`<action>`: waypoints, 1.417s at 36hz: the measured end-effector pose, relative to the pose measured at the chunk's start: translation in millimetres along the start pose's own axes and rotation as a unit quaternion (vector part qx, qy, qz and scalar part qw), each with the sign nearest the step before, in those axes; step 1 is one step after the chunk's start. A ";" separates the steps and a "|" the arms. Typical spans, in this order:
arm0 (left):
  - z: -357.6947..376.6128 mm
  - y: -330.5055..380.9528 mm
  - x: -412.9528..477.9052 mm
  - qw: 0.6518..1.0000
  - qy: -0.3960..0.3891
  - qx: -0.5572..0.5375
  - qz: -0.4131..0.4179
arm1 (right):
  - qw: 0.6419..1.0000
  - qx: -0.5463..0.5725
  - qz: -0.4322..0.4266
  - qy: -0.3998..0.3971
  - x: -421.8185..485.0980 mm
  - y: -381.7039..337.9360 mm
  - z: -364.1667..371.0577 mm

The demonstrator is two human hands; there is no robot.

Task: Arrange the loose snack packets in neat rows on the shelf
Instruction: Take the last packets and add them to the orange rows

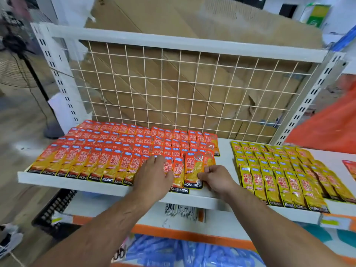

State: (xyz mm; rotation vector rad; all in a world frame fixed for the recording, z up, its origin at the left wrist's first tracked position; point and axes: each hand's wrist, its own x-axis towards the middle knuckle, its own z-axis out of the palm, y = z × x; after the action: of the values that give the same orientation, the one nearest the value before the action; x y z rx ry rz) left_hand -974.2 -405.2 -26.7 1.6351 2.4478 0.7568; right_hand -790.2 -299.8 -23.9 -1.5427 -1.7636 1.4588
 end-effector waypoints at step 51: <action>97.6 186.8 -16.7 0.967 -0.006 0.020 0.254 | 0.875 -0.399 -0.161 0.221 -58.6 87.1 -155.1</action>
State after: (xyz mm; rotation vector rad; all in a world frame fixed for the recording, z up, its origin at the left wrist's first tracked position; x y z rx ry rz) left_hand -776.4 -330.5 -29.7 2.3112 2.0550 0.7448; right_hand -603.1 -295.3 -18.9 -1.6189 -2.2805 0.1475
